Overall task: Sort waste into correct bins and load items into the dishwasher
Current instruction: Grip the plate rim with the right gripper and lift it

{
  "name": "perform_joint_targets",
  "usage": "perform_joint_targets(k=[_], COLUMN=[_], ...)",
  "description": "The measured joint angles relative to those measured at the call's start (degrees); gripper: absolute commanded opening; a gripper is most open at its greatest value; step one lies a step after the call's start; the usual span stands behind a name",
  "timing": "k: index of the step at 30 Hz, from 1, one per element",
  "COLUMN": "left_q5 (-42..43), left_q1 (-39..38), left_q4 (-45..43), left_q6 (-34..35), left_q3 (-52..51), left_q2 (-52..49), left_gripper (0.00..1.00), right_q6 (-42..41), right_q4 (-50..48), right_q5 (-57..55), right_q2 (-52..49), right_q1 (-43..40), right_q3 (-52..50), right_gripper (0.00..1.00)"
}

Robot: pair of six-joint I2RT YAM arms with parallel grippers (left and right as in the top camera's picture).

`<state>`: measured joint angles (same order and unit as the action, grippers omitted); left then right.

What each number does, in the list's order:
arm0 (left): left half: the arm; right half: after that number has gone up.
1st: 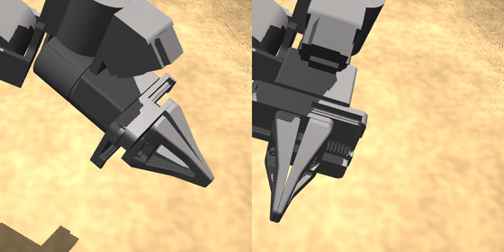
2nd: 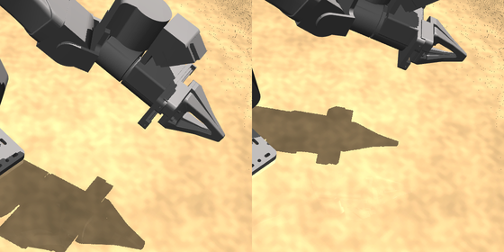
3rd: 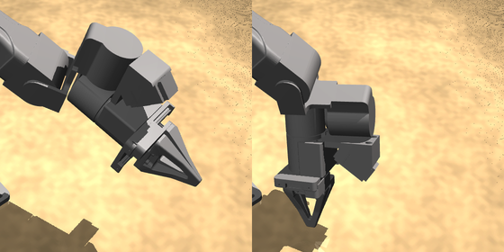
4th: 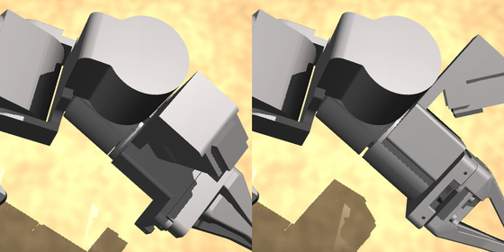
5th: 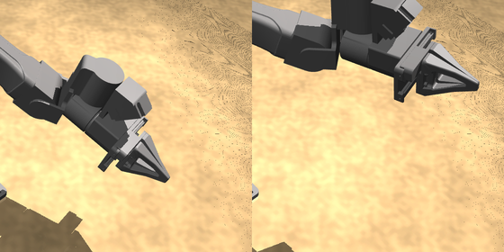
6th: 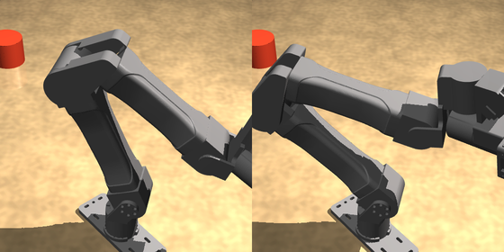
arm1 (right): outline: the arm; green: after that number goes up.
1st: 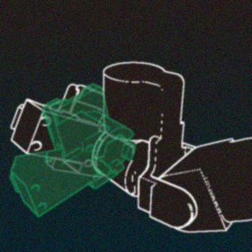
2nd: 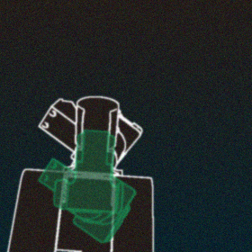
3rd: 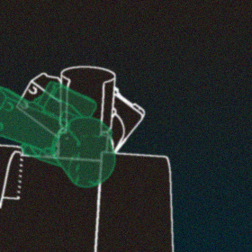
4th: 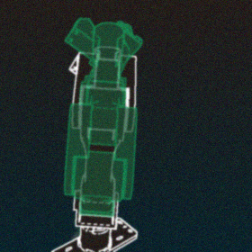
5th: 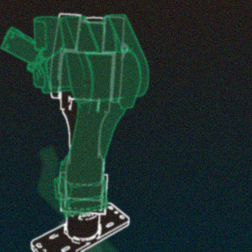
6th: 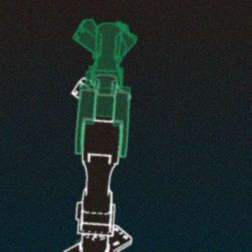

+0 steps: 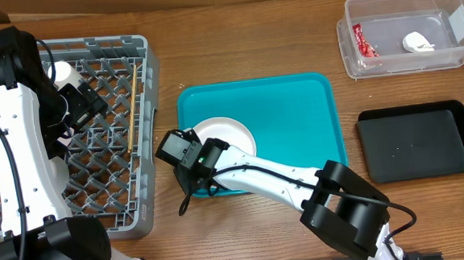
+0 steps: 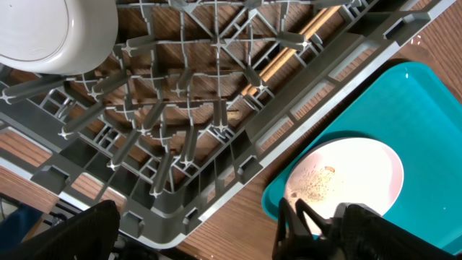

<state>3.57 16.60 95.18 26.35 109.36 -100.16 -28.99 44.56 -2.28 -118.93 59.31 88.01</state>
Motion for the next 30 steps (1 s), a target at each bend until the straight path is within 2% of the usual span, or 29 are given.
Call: perform_joint_targets(k=[16,21,30], left_q5=[0.0,0.02,0.02], left_q1=[0.0,0.0,0.0], left_q4=[0.0,0.0,0.0], left_q6=[0.0,0.0,0.0], left_q3=[0.0,0.0,0.0], left_q2=[-0.02,-0.02,0.0], left_gripper=[1.0,1.0,1.0], right_q6=[4.17,4.7,5.33], right_q4=[-3.45,-3.65,-3.82], right_q5=[0.83,0.76,-2.56], right_q2=[-0.55,-0.57,-0.48], right_q1=[0.15,0.15,-0.09], right_q3=[-3.87,-3.87,-3.85], right_gripper=[0.27,0.1,0.04])
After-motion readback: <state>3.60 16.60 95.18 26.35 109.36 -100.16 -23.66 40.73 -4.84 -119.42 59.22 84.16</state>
